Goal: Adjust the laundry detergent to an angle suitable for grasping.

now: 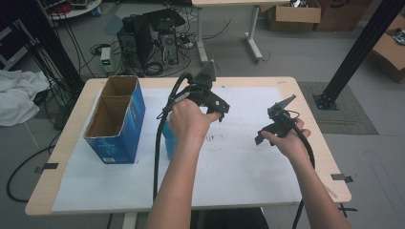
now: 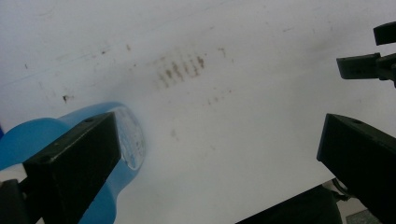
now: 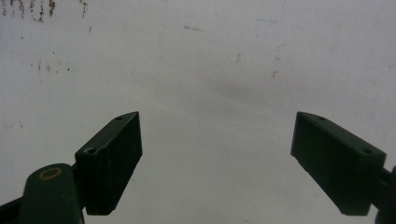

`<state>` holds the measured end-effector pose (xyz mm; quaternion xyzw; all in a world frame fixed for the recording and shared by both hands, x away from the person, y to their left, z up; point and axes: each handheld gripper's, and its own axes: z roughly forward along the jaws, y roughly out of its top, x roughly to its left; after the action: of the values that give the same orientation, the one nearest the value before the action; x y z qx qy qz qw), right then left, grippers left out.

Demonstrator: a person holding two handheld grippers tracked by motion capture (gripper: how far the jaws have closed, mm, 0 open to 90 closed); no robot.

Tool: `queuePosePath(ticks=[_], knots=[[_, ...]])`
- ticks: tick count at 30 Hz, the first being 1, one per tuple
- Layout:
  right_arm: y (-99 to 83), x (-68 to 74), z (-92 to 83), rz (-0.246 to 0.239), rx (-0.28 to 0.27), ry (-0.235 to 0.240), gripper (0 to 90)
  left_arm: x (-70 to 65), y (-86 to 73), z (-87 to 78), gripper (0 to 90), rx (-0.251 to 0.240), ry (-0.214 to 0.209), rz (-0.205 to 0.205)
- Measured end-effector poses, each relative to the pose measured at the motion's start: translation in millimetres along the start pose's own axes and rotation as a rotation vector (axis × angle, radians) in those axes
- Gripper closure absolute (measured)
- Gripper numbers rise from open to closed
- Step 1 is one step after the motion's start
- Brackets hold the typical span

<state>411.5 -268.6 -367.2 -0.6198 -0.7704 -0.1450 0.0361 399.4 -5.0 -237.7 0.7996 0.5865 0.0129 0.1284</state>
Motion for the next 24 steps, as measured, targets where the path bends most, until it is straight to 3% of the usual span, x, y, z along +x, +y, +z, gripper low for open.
queuePosePath(ticks=[24], knots=[[-1.1,-8.8,-3.0,-0.010,-0.012,0.005,16.5,-9.9,3.4,0.6,0.1,0.010,0.016,0.031]])
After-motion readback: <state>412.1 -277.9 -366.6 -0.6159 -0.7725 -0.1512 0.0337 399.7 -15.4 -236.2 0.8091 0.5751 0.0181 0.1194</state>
